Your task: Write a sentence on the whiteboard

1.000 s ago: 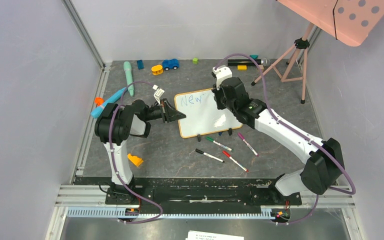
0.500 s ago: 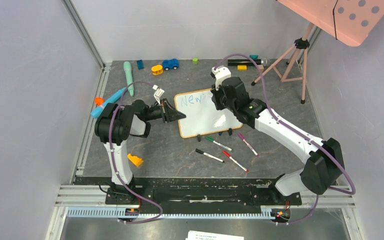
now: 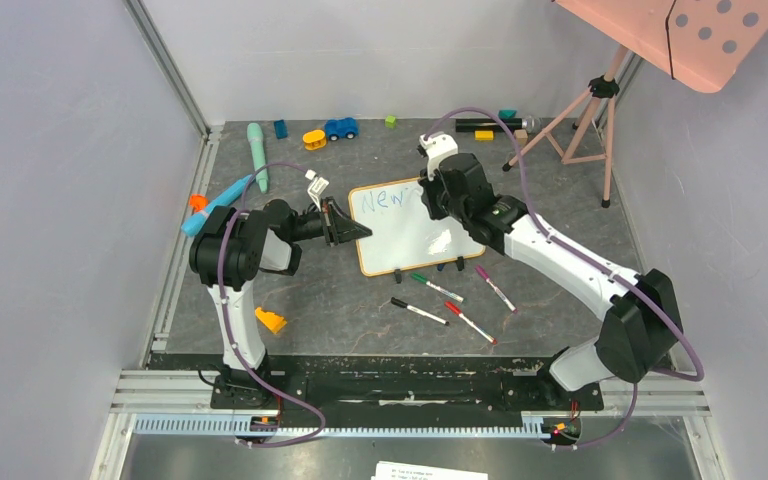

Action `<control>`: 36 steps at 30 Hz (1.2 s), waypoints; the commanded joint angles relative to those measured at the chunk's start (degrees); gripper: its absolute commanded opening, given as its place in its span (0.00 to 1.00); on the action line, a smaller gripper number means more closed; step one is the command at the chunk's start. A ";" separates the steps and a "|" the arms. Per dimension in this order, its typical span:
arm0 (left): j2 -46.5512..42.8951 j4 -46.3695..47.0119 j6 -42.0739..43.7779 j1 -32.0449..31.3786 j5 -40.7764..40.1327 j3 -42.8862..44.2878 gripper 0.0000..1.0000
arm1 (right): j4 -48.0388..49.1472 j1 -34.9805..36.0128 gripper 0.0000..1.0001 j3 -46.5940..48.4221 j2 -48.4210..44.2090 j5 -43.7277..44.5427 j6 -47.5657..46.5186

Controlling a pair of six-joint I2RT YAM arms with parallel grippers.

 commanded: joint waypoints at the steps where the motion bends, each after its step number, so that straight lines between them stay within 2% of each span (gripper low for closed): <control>1: -1.69 4.87 4.00 -0.70 0.95 -0.30 0.02 | 2.77 -0.21 0.00 3.62 0.67 0.72 -0.45; 36: -1.51 4.87 3.95 -0.62 0.89 -0.03 0.02 | 0.06 -0.83 0.00 5.04 3.17 3.45 0.42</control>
